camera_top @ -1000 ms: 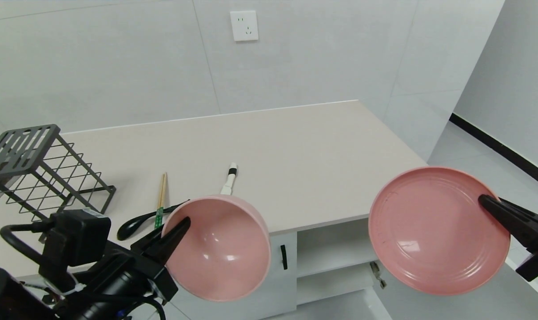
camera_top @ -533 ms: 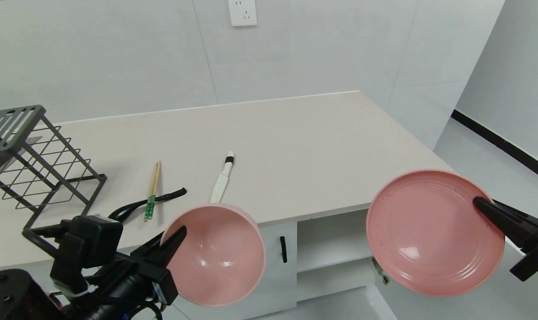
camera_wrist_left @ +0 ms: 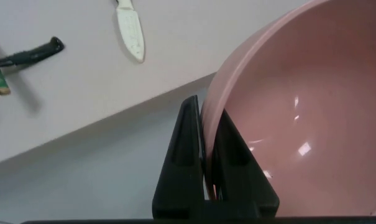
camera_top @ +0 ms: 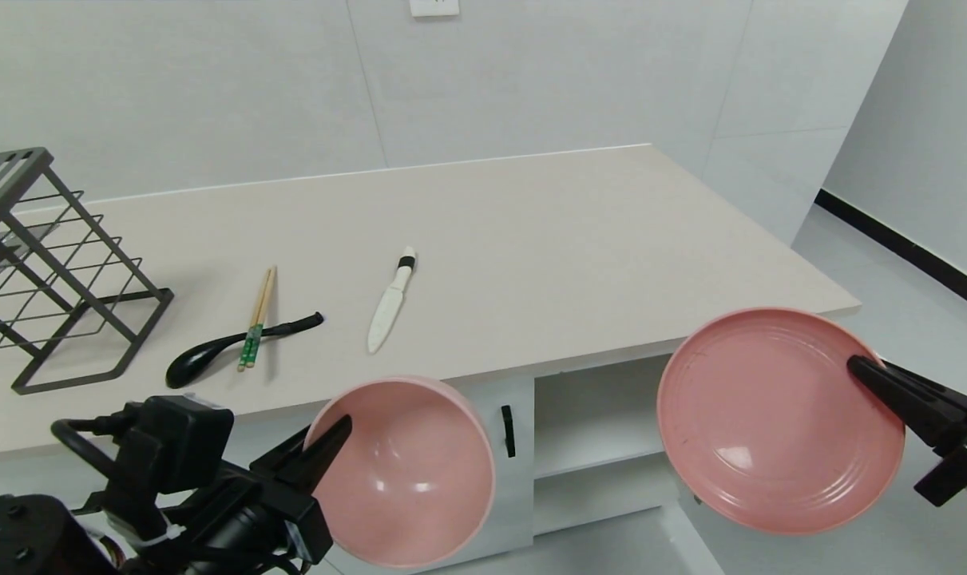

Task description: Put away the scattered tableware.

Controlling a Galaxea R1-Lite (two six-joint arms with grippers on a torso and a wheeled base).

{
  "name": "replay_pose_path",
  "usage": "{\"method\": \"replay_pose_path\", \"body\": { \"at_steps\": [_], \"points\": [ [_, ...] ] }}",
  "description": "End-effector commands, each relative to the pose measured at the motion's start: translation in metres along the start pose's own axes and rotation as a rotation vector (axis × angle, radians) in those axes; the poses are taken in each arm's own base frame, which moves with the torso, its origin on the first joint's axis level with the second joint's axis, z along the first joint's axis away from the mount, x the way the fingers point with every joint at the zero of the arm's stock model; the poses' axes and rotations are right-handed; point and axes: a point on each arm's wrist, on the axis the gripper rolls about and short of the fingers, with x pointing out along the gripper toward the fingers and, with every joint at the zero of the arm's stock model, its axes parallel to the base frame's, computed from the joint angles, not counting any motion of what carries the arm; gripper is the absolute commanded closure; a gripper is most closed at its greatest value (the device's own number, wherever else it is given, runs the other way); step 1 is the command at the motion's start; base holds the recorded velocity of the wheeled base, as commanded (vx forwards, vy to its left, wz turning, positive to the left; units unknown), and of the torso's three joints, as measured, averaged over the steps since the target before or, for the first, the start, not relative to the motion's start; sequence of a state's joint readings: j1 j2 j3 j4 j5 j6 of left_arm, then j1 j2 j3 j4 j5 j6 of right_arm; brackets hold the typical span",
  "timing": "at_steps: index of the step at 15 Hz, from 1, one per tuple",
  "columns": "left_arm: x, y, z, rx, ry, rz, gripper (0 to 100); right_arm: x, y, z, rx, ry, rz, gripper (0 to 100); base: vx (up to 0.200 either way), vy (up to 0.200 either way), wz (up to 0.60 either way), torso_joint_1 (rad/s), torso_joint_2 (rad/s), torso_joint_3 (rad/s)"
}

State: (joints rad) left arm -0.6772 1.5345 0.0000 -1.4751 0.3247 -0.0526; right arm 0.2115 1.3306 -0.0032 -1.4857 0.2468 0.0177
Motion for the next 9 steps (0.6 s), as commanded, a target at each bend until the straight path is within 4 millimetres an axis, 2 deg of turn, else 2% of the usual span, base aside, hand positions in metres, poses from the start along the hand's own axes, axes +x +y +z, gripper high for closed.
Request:
{"method": "replay_pose_path", "body": {
  "at_steps": [1,9],
  "points": [
    [0.000,0.001,0.001,-0.015,-0.008,0.002,100,0.000,0.000,0.000,0.000,0.002,0.003,100,0.000,0.000,0.00,-0.090,0.17,0.080],
    [0.000,0.012,0.006,-0.043,-0.042,0.066,100,0.000,0.000,-0.001,0.009,0.011,0.003,100,0.000,0.000,0.00,-0.147,0.28,0.141]
  ]
}}
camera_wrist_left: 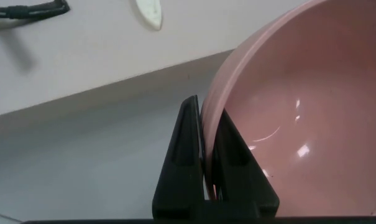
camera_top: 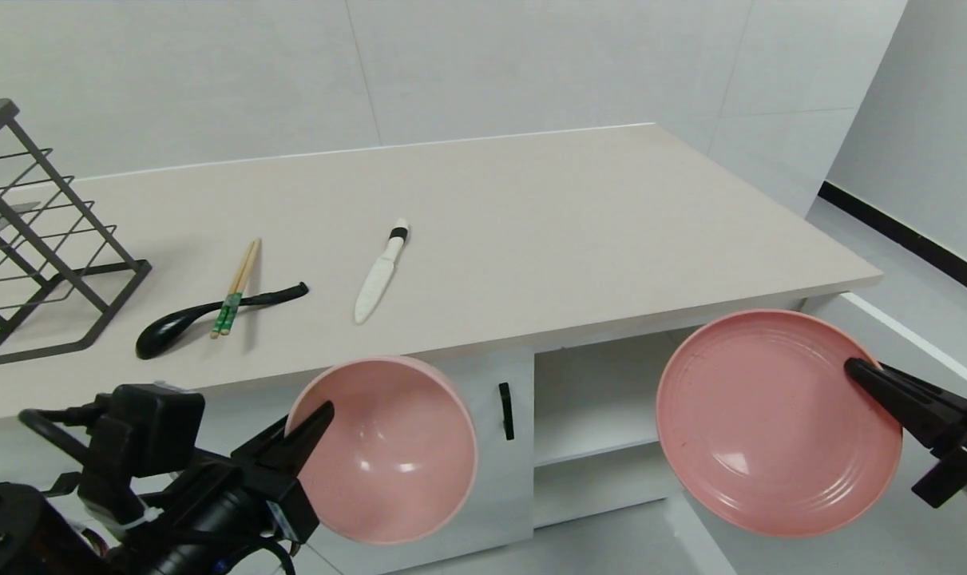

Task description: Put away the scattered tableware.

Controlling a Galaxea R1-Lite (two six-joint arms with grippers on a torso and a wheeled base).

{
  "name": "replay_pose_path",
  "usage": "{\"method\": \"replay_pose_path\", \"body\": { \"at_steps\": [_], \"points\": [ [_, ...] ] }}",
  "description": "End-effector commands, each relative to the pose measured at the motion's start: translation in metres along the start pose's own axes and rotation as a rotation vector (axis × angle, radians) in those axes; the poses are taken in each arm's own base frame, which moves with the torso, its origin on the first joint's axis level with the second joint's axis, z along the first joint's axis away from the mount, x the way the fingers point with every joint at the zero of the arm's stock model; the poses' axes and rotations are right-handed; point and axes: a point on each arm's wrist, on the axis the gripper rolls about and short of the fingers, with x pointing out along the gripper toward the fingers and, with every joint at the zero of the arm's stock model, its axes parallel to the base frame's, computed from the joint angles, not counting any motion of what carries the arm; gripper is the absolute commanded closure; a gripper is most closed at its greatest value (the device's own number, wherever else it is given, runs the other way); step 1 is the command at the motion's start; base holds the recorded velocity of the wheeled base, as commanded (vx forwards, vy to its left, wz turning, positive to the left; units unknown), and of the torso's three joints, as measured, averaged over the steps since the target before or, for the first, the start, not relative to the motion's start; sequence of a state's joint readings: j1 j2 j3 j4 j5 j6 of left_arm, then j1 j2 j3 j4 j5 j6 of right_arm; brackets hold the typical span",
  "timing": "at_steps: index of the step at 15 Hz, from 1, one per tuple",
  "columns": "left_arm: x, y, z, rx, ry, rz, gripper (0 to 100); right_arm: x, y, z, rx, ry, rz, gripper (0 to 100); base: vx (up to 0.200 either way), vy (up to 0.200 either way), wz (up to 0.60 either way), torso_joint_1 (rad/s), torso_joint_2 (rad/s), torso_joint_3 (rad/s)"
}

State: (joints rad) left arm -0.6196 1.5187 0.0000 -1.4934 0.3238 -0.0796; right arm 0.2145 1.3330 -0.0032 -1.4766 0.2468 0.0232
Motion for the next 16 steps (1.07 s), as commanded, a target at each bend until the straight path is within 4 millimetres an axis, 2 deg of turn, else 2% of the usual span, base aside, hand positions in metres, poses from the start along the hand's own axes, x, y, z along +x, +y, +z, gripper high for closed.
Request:
{"method": "replay_pose_path", "body": {
  "at_steps": [1,4,16],
  "points": [
    [-0.001,0.010,0.005,-0.009,-0.029,0.051,100,0.000,0.000,0.000,0.000,0.001,-0.001,100,0.000,0.000,0.00,-0.183,0.35,0.178],
    [-0.003,0.018,0.010,-0.016,-0.055,0.097,100,0.001,0.000,-0.001,0.001,0.004,-0.001,100,0.000,0.000,0.00,-0.126,0.25,0.118],
    [-0.007,0.018,0.015,-0.020,-0.084,0.092,100,-0.001,-0.001,0.001,-0.003,-0.009,-0.011,100,0.000,0.000,0.00,-0.127,0.23,0.098]
  ]
}}
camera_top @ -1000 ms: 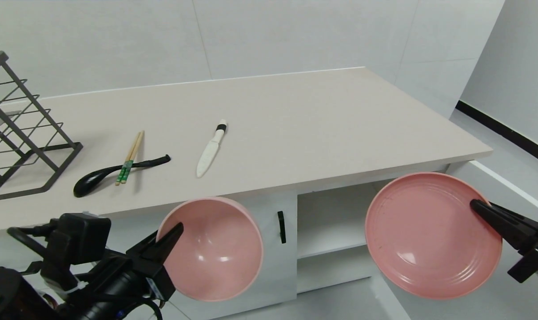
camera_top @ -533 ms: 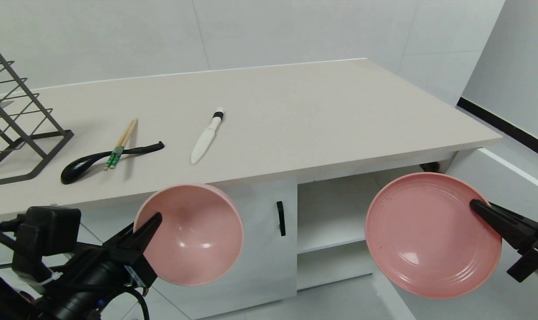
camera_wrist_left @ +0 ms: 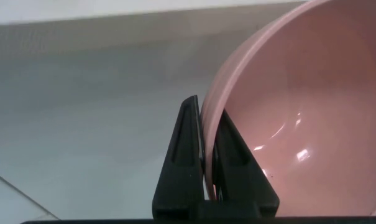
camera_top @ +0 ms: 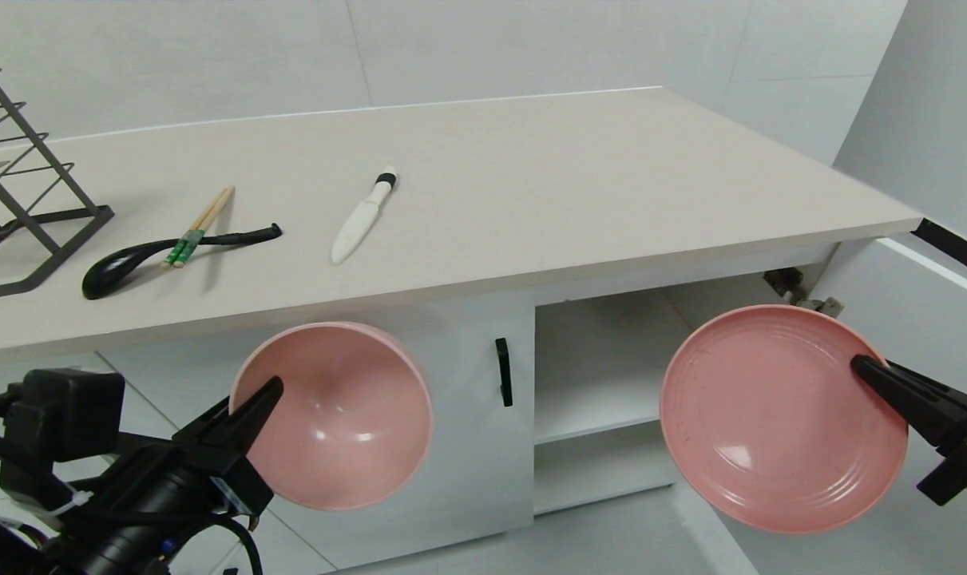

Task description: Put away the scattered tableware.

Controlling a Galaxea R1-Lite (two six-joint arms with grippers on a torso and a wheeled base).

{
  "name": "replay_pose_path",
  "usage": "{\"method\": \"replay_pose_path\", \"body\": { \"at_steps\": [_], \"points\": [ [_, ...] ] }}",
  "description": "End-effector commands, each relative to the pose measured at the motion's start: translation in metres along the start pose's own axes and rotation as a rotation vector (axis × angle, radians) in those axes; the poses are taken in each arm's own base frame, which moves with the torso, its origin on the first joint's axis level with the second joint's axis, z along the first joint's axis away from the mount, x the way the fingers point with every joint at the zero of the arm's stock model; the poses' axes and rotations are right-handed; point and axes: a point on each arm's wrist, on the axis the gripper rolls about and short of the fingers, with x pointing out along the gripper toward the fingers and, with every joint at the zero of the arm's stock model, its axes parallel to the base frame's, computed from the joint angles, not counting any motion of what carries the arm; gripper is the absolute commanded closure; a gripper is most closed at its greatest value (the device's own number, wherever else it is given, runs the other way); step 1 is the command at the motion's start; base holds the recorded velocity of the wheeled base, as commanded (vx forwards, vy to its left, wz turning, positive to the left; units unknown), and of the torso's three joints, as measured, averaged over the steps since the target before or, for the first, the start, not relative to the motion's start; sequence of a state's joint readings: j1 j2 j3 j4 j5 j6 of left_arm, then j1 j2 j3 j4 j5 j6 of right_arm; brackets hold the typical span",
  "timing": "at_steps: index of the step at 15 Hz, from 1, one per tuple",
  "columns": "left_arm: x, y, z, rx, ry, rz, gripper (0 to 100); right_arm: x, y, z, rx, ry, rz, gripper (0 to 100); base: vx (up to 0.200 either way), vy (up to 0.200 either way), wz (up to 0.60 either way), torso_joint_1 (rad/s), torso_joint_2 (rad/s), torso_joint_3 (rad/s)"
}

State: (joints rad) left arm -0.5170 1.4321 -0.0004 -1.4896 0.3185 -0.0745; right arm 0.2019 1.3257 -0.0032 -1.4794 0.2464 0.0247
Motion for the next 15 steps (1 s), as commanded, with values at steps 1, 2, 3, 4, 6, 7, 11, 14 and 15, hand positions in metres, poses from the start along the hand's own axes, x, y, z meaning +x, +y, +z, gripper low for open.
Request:
{"method": "replay_pose_path", "body": {
  "at_steps": [1,2,3,4,6,7,11,14,15],
  "points": [
    [0.0000,0.0000,-0.0002,0.000,0.001,0.001,100,0.0001,0.0001,-0.0003,0.000,0.002,0.001,100,0.000,0.000,0.00,-0.217,0.27,0.124],
    [0.0002,0.0000,-0.0006,-0.001,0.004,0.001,100,0.0003,0.0000,-0.0005,0.001,0.003,0.001,100,0.000,0.000,0.00,-0.168,0.28,0.144],
    [0.0002,0.0000,-0.0006,-0.002,0.004,0.001,100,0.0005,-0.0001,-0.0008,0.001,0.005,0.001,100,0.000,0.000,0.00,-0.095,0.21,0.124],
    [0.0006,-0.0001,-0.0013,-0.003,0.008,0.001,100,0.0013,-0.0003,-0.0018,0.003,0.011,0.001,100,0.000,0.000,0.00,-0.154,0.20,0.119],
    [0.0013,-0.0003,-0.0020,-0.002,0.011,0.001,100,0.0019,-0.0004,-0.0027,0.004,0.017,0.001,100,0.000,0.000,0.00,-0.117,0.21,0.088],
    [0.0013,-0.0003,-0.0020,-0.002,0.011,0.001,100,0.0019,-0.0004,-0.0027,0.003,0.017,0.001,100,0.000,0.000,0.00,-0.144,0.20,0.041],
    [0.0015,-0.0003,-0.0026,0.000,0.016,0.002,100,0.0021,-0.0005,-0.0030,0.001,0.018,0.001,100,0.000,0.000,0.00,-0.110,0.24,0.060],
    [0.0023,-0.0005,-0.0036,0.002,0.021,0.002,100,0.0023,-0.0006,-0.0034,0.002,0.021,0.001,100,0.000,0.000,0.00,-0.032,0.14,0.036],
    [0.0023,-0.0005,-0.0036,0.002,0.021,0.002,100,0.0023,-0.0006,-0.0034,0.002,0.021,0.001,100,0.000,-0.200,0.00,-0.007,0.05,0.041]
  ]
}}
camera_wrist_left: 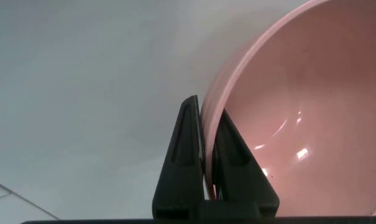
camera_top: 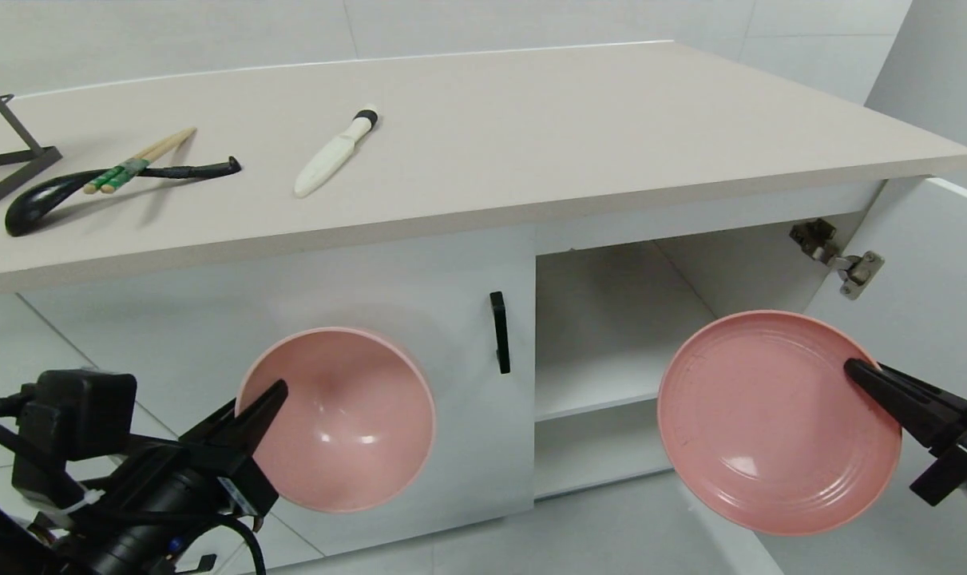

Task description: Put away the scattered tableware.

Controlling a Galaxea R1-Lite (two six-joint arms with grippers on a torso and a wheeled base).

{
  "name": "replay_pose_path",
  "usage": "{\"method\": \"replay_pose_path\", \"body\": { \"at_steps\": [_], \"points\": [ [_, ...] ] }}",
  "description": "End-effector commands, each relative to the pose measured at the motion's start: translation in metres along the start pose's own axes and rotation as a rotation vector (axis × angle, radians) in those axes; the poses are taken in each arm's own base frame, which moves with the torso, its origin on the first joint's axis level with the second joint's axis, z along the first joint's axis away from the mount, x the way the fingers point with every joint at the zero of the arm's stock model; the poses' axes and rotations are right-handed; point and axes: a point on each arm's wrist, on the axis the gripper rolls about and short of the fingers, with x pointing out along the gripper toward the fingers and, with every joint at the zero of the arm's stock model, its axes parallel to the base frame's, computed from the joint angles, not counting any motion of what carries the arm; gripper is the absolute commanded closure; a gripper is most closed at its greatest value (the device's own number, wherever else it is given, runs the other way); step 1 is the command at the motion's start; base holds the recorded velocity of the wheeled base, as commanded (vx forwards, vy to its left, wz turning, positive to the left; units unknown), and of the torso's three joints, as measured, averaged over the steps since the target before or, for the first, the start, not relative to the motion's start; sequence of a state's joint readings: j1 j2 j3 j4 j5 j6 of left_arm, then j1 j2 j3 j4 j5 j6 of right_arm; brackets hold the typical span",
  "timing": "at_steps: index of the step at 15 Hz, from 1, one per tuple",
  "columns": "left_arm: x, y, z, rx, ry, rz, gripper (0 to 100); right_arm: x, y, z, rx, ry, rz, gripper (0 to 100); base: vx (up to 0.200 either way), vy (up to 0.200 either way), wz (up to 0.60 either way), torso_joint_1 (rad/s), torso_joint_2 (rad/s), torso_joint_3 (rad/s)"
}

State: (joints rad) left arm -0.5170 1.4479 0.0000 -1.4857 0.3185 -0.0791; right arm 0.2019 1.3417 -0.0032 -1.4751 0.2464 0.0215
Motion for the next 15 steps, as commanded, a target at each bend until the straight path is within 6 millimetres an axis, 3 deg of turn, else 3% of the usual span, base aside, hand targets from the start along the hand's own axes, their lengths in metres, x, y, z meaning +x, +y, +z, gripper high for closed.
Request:
{"method": "replay_pose_path", "body": {
  "at_steps": [1,3,11,15],
  "points": [
    [0.000,0.000,0.000,0.002,0.002,0.001,100,0.000,0.000,0.000,0.000,0.000,0.001,100,0.000,-0.200,0.00,0.007,0.03,0.036],
    [0.000,0.000,-0.001,0.009,0.010,0.001,100,0.000,0.000,0.000,0.002,0.000,0.001,100,0.000,-0.200,0.00,0.002,0.00,0.039],
    [-0.003,0.001,0.003,-0.004,-0.014,0.000,100,-0.001,0.001,-0.010,0.018,0.094,0.004,100,0.000,0.000,0.00,0.000,0.00,0.013],
    [-0.005,0.001,0.006,-0.010,-0.032,-0.002,100,0.006,0.001,-0.027,-0.042,0.218,0.027,100,0.000,0.000,0.00,0.000,0.00,0.000]
  ]
}}
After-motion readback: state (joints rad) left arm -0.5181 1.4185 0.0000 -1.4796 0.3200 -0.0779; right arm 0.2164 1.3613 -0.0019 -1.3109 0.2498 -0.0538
